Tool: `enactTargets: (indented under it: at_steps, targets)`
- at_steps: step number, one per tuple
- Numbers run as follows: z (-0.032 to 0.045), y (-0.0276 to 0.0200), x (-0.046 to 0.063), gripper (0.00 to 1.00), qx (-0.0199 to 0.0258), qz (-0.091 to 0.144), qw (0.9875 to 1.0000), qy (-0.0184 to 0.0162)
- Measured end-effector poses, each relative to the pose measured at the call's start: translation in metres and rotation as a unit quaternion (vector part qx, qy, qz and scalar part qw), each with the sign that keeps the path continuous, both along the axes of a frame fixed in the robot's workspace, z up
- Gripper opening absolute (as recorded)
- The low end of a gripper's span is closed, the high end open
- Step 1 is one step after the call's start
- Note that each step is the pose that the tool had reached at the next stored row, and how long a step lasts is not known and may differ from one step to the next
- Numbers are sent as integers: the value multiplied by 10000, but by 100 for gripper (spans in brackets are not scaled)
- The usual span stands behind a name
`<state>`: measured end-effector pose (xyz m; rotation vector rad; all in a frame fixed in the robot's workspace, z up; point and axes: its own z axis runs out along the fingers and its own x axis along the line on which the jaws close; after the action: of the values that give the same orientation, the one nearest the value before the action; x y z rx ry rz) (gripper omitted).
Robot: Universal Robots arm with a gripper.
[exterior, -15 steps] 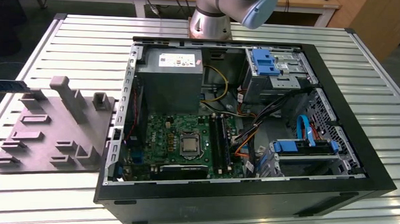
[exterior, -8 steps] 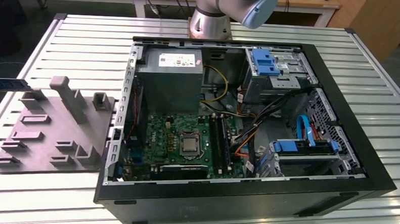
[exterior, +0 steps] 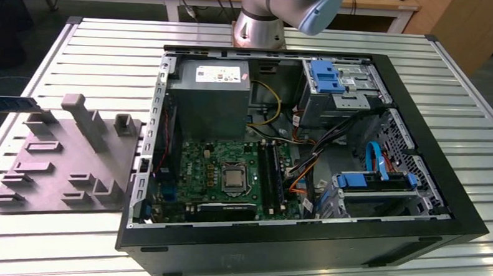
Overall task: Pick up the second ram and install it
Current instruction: 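Pick up the second ram and move it above second insertion slot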
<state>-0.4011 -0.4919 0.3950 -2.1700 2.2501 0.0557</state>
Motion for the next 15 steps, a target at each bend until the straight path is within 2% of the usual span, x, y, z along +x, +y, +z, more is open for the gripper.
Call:
enactTargets:
  at_steps: [15]
  targets:
    - [-1,0,214,11,0,0,10000,-1]
